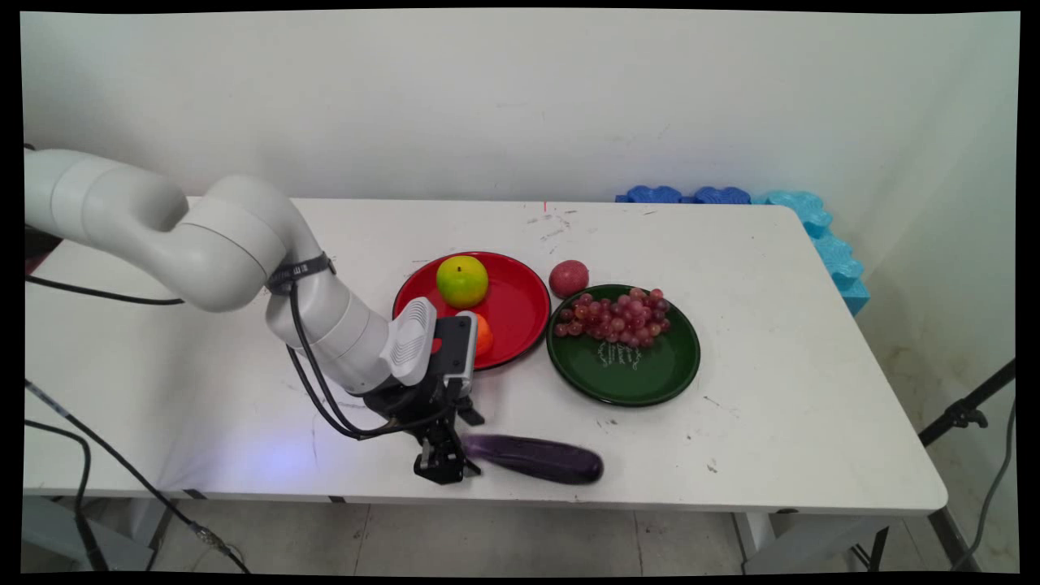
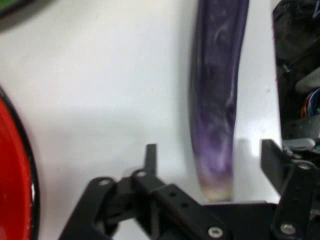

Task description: Place the picked object on the table

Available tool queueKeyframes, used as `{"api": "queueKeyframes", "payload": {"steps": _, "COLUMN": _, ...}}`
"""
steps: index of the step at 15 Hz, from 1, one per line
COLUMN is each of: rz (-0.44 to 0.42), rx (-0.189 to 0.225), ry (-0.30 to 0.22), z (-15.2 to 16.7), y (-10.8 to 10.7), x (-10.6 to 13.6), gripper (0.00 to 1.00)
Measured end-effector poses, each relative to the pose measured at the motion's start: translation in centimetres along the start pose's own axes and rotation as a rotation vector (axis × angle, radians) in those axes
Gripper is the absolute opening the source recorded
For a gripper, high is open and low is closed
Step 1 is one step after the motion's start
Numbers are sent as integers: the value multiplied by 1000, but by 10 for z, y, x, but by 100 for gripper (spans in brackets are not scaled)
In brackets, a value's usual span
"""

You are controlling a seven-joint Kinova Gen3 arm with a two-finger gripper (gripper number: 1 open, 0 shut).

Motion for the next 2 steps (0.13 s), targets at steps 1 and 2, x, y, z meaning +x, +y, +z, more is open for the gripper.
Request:
{"api": "queueKeyframes", "payload": {"steps": 1, "rz": 4, "rx": 1, "ry": 10, "z": -3, "y": 0, "x": 1, "gripper": 100}}
{"api": "queueKeyframes", "payload": {"steps": 2, "rz": 11, "rx": 2, "ry": 25, "z": -9, "y": 0, "x": 5, "gripper": 100}}
